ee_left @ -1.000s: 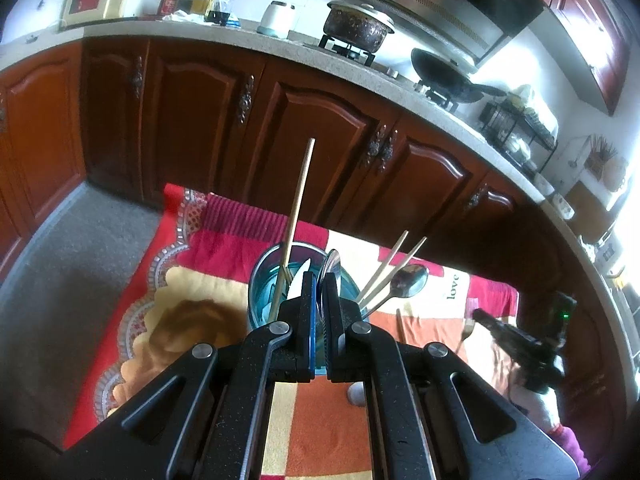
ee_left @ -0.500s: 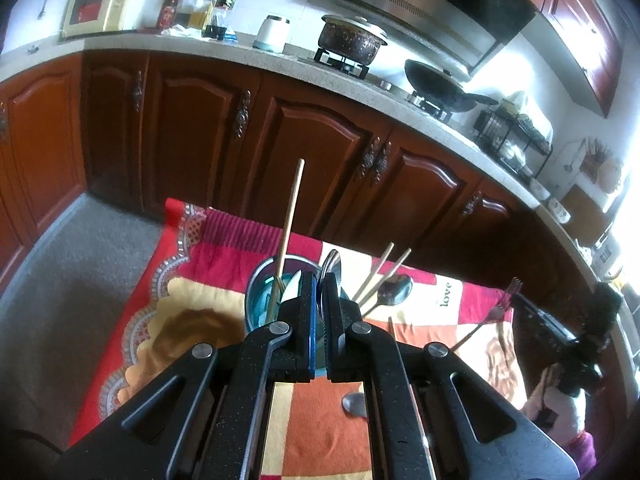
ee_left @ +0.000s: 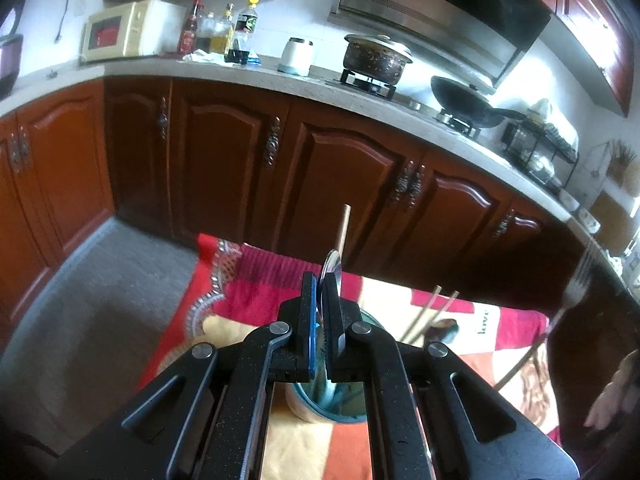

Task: Organize utensils
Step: 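Carry the fork in the right tool into the white cup and open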

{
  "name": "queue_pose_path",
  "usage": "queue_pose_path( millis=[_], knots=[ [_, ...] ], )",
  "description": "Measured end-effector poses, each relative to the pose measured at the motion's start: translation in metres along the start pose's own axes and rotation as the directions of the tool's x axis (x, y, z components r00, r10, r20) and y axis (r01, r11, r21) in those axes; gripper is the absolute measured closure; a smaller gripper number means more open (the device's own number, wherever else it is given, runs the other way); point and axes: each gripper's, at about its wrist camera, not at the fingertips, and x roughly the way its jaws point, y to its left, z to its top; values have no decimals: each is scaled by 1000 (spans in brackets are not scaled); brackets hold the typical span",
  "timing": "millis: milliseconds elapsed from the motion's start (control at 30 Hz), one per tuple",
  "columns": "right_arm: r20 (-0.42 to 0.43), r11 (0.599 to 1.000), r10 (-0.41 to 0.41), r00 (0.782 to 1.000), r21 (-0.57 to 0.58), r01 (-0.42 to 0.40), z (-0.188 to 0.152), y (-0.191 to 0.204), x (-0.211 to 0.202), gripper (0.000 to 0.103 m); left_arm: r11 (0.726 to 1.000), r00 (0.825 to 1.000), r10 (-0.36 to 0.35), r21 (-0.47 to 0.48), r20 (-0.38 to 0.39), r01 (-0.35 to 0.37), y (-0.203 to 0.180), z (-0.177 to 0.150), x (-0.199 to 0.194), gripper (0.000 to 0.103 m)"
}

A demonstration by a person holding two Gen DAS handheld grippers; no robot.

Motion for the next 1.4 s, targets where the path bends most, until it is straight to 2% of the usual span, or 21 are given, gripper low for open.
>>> queue_pose_path(
  millis=[167,367,700,1100,1267,1400],
  knots=[
    [17,997,50,999,-52,-49,23,29,13,101,1000,1000,19,6,17,-19,8,9,0,102],
    [5,992,58,998,-110,-57,32,58,49,101,997,996,70,33,56,-72,16,17,-1,102],
    [-95,996,48,994,-66,-54,-7,58,120,101,973,977,173,129,126,-189,5,-2,25,102],
    [-202,996,71,977,-31,-79,-48,54,140,101,972,984,170,154,50,-176,-2,-29,47,102],
    [-206,997,78,975,7,-78,-51,46,138,101,978,986,164,129,14,-164,0,-36,47,101],
    [-241,994,92,966,81,-75,-52,33,141,101,984,989,148,102,-3,-147,2,-35,45,100]
  ],
)
